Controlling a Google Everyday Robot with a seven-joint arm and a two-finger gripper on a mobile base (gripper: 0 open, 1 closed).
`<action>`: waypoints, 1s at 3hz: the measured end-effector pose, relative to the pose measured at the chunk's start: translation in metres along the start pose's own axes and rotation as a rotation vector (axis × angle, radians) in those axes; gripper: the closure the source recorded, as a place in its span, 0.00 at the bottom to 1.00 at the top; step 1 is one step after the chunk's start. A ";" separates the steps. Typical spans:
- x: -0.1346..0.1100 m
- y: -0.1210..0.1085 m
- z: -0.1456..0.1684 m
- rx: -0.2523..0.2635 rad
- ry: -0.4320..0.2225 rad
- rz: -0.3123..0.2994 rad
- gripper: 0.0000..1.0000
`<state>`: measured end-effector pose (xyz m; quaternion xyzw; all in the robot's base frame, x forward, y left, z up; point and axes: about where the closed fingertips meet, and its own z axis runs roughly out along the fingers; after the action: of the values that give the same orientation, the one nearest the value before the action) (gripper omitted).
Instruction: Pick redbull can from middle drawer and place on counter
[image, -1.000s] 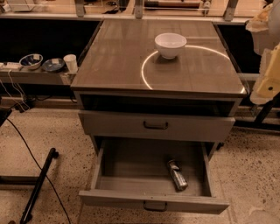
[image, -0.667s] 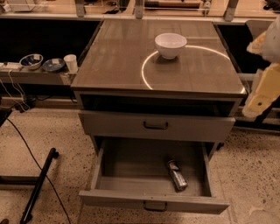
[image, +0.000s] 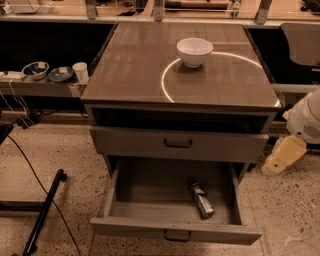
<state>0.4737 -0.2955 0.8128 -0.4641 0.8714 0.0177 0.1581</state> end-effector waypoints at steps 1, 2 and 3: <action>-0.001 -0.002 0.004 0.011 -0.008 0.002 0.00; 0.017 0.007 0.039 -0.081 -0.053 0.101 0.00; 0.047 0.034 0.087 -0.155 -0.143 0.211 0.00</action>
Offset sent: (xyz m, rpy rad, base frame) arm -0.0149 -0.0118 -0.1112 0.3177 0.1761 -0.1862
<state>0.4443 -0.2984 0.7129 -0.3782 0.8979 0.1346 0.1807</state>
